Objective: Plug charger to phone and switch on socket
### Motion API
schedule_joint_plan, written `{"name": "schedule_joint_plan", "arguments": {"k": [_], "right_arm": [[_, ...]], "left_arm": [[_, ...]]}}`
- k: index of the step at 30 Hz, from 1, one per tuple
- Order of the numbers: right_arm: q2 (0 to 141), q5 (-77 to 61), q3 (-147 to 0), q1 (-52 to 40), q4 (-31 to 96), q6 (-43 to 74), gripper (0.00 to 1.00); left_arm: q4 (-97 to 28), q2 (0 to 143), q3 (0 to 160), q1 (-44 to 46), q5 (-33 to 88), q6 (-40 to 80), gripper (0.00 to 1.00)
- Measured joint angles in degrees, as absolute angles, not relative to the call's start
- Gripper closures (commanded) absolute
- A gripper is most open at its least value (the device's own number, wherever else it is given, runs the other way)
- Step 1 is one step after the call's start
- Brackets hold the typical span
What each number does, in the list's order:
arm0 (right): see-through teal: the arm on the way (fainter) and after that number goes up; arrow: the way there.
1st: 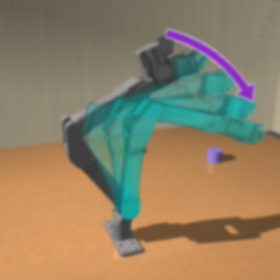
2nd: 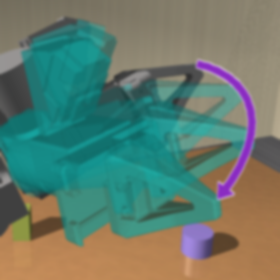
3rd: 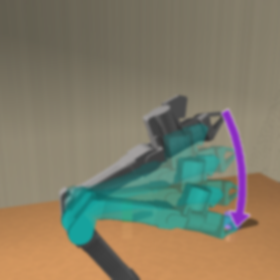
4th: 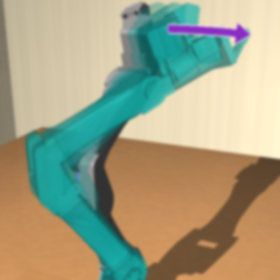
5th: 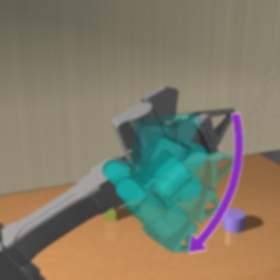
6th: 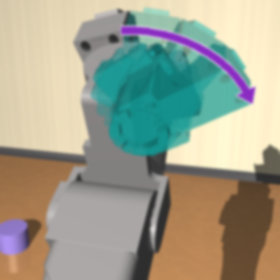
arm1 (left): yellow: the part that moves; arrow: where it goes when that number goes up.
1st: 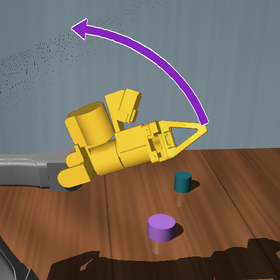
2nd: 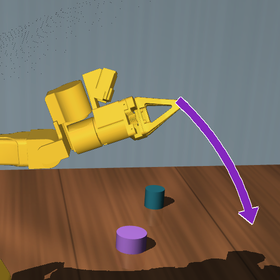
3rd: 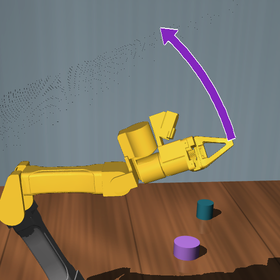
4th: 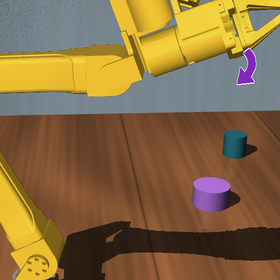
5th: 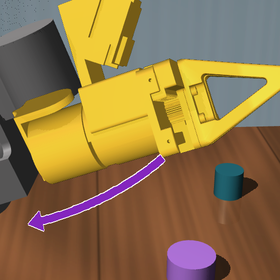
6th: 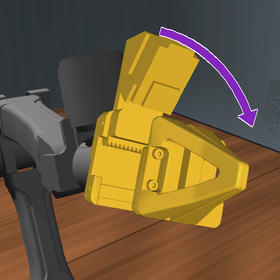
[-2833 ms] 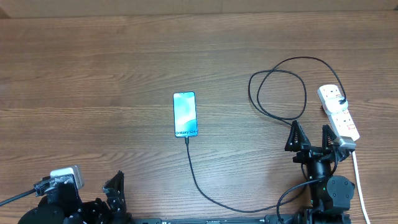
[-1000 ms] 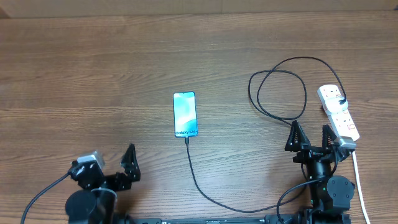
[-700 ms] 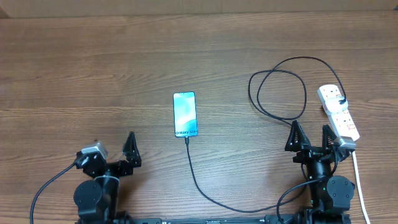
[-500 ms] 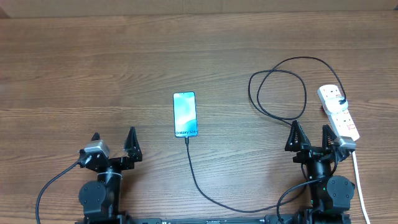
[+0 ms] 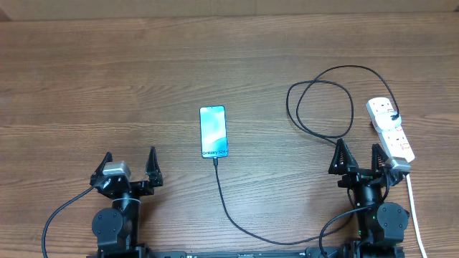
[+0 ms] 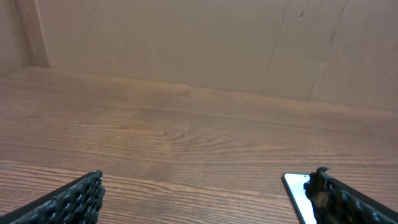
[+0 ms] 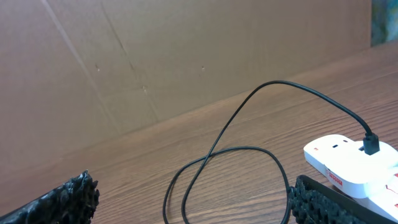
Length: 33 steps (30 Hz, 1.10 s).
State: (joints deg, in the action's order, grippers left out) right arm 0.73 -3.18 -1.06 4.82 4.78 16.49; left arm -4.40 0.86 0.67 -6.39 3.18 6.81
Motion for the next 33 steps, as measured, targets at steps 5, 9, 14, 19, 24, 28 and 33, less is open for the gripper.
{"name": "schedule_joint_plan", "arguments": {"k": [5,9,14,19,24,28,33], "right_arm": [[0.7,-3.2,-1.1,4.8,4.8,16.5,0.00],[0.7,-3.2,-1.1,4.8,4.8,16.5,0.00],[0.7,-3.2,-1.1,4.8,4.8,16.5,0.00],[0.7,-3.2,-1.1,4.8,4.8,16.5,0.00],[0.7,-3.2,-1.1,4.8,4.8,16.5,0.00],[0.7,-3.2,-1.1,4.8,4.8,16.5,0.00],[0.7,-3.2,-1.1,4.8,4.8,16.5,0.00]], "left_arm": [[-4.4,0.9,0.7,-6.4,3.2,5.9,0.01],[-4.4,0.9,0.7,-6.4,3.2,5.8,0.00],[-4.4,0.9,0.7,-6.9,3.0,5.7,0.01],[-4.4,0.9,0.7,-6.9,2.9,5.7,0.01],[-4.4,0.9,0.7,-6.9,2.9,5.7,0.00],[-4.4,0.9,0.7,-6.9,2.9,5.7,0.00],[-4.4,0.9,0.7,-6.9,2.9,5.7,0.00]]}}
